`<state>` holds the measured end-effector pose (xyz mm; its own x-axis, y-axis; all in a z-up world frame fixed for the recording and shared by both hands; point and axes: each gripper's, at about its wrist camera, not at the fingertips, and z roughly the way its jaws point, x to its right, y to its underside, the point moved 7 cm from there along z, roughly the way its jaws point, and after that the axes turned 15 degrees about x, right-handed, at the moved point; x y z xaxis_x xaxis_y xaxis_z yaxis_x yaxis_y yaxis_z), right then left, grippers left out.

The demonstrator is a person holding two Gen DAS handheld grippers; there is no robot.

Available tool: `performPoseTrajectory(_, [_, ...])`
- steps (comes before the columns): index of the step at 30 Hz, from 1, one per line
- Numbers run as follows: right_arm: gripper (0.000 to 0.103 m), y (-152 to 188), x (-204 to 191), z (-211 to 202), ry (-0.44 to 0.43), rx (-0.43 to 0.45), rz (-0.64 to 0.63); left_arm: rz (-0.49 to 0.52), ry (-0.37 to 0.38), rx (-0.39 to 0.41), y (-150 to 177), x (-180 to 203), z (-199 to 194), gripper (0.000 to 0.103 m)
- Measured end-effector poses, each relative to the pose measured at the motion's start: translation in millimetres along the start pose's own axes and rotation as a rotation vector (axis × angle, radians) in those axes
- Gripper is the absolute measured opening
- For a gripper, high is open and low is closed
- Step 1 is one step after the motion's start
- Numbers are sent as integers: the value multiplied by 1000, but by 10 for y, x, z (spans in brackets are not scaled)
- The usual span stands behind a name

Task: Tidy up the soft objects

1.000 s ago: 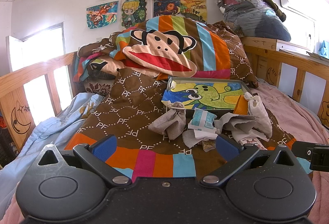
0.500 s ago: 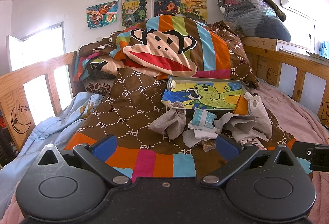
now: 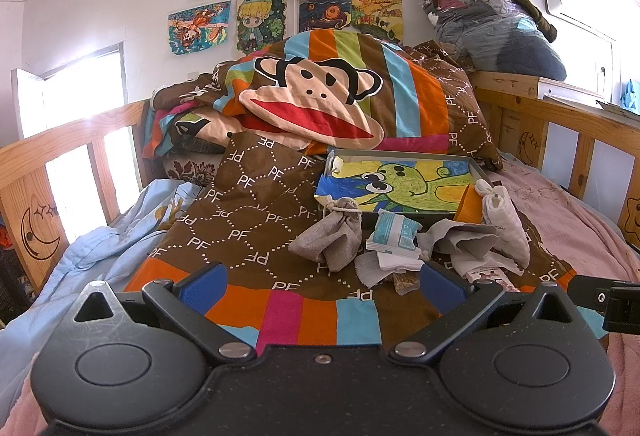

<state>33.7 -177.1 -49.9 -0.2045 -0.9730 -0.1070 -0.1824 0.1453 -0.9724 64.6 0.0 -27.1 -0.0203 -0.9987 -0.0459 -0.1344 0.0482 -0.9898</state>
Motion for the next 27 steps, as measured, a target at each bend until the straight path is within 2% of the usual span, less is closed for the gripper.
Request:
performPoseTrajectory(20, [103,7,-1,-12,9,0,-14,-9,-3,-7,3,2,-4,102])
performPoseTrajectory(27, [103,30,-76,30,13,-42,-15,-34,4,-36,36,-45,39,102])
